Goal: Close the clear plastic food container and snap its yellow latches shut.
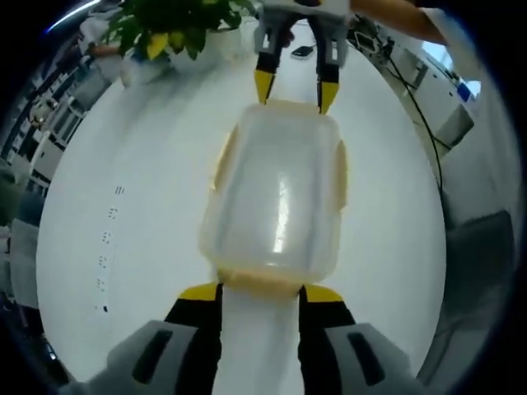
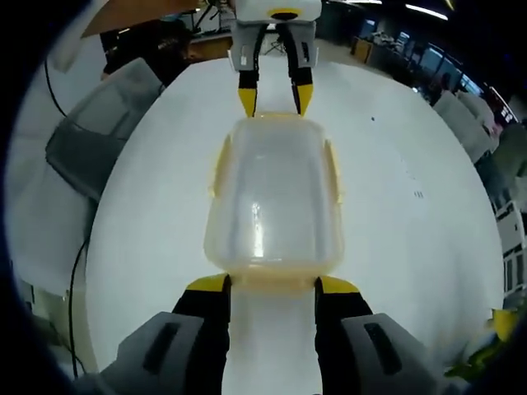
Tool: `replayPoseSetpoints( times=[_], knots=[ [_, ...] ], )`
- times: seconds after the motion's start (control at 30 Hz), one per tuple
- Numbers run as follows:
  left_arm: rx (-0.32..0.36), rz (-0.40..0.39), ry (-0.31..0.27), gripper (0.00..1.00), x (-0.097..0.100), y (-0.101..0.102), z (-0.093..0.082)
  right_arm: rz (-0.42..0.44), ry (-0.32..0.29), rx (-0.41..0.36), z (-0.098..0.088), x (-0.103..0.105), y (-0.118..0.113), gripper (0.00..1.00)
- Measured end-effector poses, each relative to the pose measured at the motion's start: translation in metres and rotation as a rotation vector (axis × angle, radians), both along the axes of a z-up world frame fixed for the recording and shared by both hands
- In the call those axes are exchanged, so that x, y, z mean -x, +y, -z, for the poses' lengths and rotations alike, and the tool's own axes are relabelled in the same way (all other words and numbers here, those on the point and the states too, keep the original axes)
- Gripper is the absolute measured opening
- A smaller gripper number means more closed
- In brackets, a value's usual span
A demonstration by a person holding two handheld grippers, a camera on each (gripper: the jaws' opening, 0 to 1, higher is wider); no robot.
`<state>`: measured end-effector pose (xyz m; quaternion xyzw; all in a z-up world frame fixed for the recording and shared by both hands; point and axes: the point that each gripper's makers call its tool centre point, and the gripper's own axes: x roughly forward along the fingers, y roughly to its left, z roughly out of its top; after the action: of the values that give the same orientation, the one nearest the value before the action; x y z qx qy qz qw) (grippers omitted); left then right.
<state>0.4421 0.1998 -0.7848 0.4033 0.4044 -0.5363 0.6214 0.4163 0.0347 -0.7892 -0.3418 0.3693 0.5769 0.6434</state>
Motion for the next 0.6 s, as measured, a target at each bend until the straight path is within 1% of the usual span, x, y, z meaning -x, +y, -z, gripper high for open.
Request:
replayPoseSetpoints(
  times=[0.03,0.13,0.2,0.43,0.47,0.5,0.53,0.57,0.6],
  knots=[
    [-0.001,0.0,0.0,0.21,0.0,0.0,0.0,-0.005,-0.003,0.002,0.001,0.001,0.0,0.37],
    [-0.009,-0.006,-0.008,0.25,-0.003,0.001,0.003,-0.011,-0.012,0.003,0.002,0.0,-0.001,0.37],
    [-0.002,-0.017,0.004,0.24,-0.003,0.002,0.003,0.005,-0.004,-0.01,0.003,0.001,0.0,0.37],
    [0.006,-0.038,0.017,0.23,-0.001,0.004,0.003,0.015,-0.017,-0.022,0.003,0.003,0.0,0.38],
    [0.001,-0.04,0.016,0.23,-0.001,0.005,0.005,0.021,-0.019,-0.021,0.004,0.004,0.0,0.38],
    [-0.022,-0.032,0.031,0.23,0.003,0.009,0.011,0.032,-0.017,-0.022,0.006,0.004,0.0,0.38],
    [-0.064,-0.026,0.058,0.23,0.009,0.015,0.015,0.041,-0.007,-0.021,0.008,0.006,-0.001,0.37],
    [-0.079,-0.041,0.069,0.24,0.011,0.018,0.02,0.069,0.038,-0.005,0.014,0.013,-0.005,0.36],
    [-0.075,-0.052,0.067,0.25,0.011,0.018,0.021,0.077,0.047,0.006,0.017,0.015,-0.008,0.36]
  ],
)
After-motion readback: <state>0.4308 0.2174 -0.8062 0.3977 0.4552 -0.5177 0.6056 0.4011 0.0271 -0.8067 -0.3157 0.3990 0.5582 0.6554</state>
